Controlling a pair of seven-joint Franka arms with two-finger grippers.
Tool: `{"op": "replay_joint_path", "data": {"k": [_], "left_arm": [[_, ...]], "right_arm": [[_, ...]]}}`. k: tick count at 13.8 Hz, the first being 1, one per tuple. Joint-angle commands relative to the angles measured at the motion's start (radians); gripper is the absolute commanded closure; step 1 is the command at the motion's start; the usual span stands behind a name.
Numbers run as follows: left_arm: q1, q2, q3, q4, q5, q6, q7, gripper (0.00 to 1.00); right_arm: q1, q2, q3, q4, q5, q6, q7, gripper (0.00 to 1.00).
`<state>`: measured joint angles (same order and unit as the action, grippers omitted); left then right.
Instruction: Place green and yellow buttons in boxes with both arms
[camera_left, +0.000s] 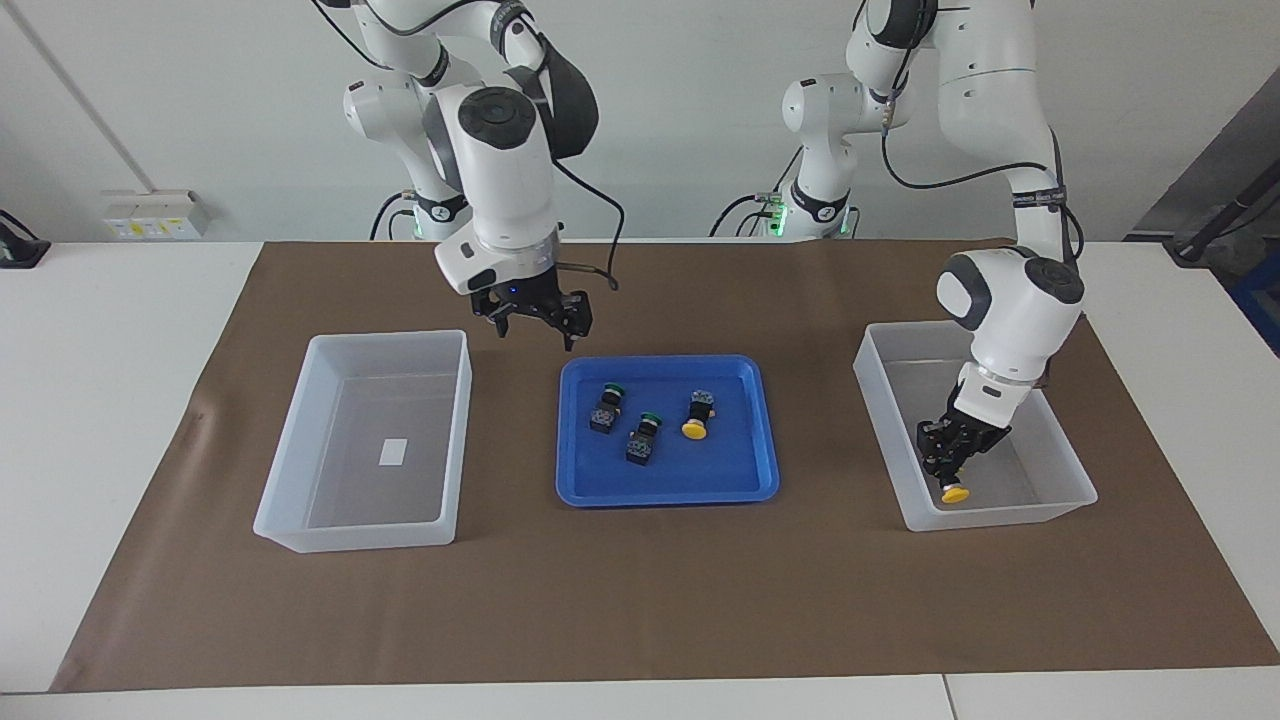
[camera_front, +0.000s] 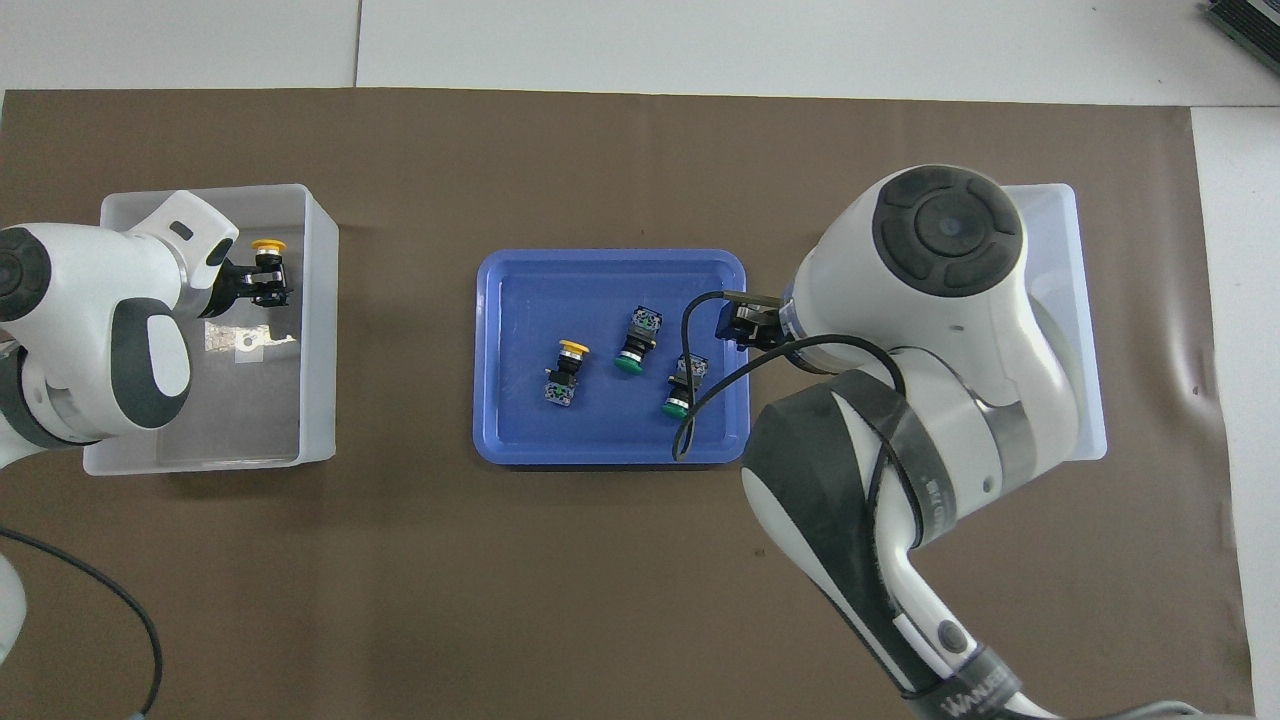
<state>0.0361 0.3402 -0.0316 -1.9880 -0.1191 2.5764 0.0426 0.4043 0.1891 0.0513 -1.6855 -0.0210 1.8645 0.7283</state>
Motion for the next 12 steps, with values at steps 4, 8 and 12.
{"op": "replay_joint_path", "data": {"k": [4,8,12], "left_arm": [[0.004,-0.038,-0.002,0.049,-0.008,-0.007,0.022,0.0],[-0.011,-0.186,-0.004,0.049,-0.008,-0.149,0.02,0.0],[-0.099,-0.29,-0.007,0.04,-0.008,-0.272,0.008,0.0]], "right_arm": [[0.054,0.076,-0.001,-0.01,0.003,0.135,0.02,0.0],[0.105,0.136,-0.001,-0.002,0.004,0.252,0.086,0.0],[0.133,0.245,-0.004,0.027,-0.016,0.366,0.106,0.0]]}}
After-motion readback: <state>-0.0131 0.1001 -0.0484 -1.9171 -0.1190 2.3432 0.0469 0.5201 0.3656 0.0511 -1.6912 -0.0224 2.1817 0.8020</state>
